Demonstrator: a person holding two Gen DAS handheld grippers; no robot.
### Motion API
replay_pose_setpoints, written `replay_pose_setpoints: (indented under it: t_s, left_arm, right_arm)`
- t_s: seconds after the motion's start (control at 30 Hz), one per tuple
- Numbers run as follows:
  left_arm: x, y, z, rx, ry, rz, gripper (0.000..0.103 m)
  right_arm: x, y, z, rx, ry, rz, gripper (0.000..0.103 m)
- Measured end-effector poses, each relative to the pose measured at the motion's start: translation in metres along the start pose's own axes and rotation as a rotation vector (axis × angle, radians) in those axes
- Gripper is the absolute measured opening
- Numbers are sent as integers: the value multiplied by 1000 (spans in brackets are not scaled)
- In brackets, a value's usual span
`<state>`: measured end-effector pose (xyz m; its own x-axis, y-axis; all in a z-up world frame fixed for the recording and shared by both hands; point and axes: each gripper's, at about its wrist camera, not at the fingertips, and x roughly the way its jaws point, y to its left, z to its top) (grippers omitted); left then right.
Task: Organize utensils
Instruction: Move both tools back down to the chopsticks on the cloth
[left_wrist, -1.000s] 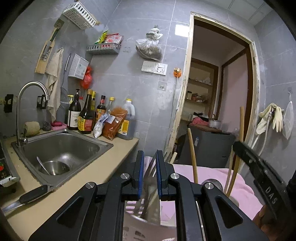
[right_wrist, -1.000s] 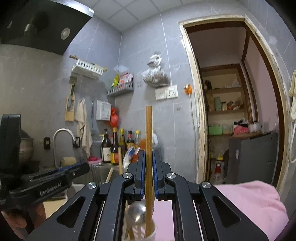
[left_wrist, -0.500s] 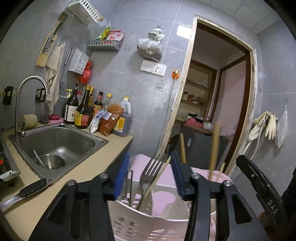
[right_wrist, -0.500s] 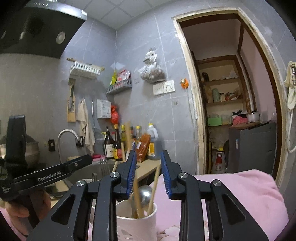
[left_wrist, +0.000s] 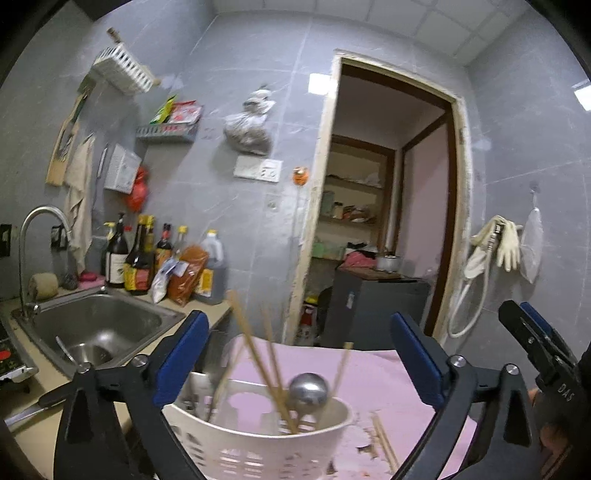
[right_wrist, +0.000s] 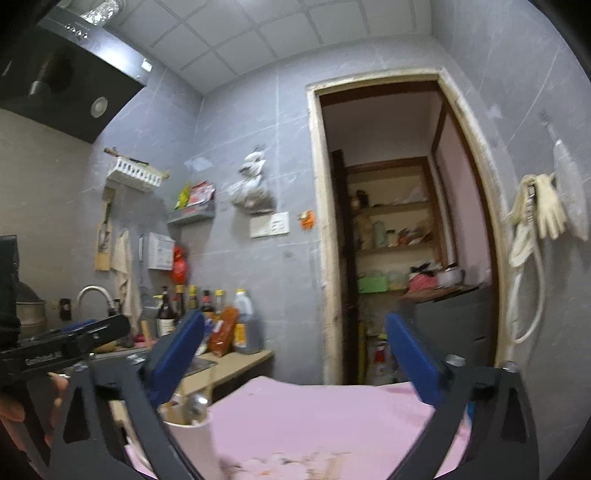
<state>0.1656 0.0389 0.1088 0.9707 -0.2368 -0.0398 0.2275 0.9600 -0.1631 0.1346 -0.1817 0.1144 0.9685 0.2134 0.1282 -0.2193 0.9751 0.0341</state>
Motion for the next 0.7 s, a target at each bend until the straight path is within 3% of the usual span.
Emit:
replay_pose_setpoints:
  t_s: [0.2,0.7]
  left_arm:
    - [3,-34,-11,50,37,-64,99]
    - [32,-83,-74,133,279,-146,99]
  right_arm:
    - [-21,-27,-1,-45,21,-69,103]
    - [-34,-82,-33,-70,181,-109,103]
